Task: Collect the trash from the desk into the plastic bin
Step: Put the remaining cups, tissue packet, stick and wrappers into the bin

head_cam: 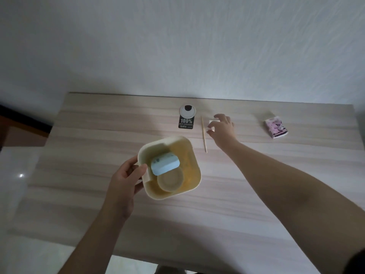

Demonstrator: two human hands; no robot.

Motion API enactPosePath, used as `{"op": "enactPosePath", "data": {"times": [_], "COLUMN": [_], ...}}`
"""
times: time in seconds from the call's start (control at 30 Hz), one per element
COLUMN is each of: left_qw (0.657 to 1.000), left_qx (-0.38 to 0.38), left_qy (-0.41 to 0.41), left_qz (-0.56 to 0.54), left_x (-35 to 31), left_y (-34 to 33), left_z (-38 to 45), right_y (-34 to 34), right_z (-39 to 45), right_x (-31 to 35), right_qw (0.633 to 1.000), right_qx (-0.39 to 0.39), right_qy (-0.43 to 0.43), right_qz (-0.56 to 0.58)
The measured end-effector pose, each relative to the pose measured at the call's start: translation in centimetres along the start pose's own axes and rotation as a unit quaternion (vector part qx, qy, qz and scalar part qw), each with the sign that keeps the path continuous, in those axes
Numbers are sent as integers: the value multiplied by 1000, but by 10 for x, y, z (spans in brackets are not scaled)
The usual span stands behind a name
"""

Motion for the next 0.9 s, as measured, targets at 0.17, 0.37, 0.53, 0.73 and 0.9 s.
{"op": "enactPosePath", "data": {"times": [0.17, 0.37, 0.53, 0.73, 0.9], "left_qw": [1000, 999, 1000, 1000, 998], "left_qx": [-15, -31, -16, 23, 44], "left_qy": [4, 10, 2, 2, -20], "left_qz": [-6, -25, -10, 5, 40], "left_x": [4, 12, 11, 6, 3], "left_y": [22, 29, 15, -6, -16], "left_z": [-1, 5, 12, 22, 23], "right_y": [-18, -6, 52, 102, 103], "right_z": [6, -12, -74, -171, -185], "right_x": [-7, 0, 56, 112, 129], "right_qw": [999, 993, 970, 951, 974], "right_qx": [25, 5, -83, -121, -113], "right_qy": [-30, -68, -17, 81, 98], "right_qz": [-11, 94, 229, 274, 170]}}
Point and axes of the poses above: each hand's wrist, its own z-axis towards the middle knuckle, its own y-axis out of the back of the hand, x = y × z, the point moved 8 cm from there along z, towards the middle knuckle
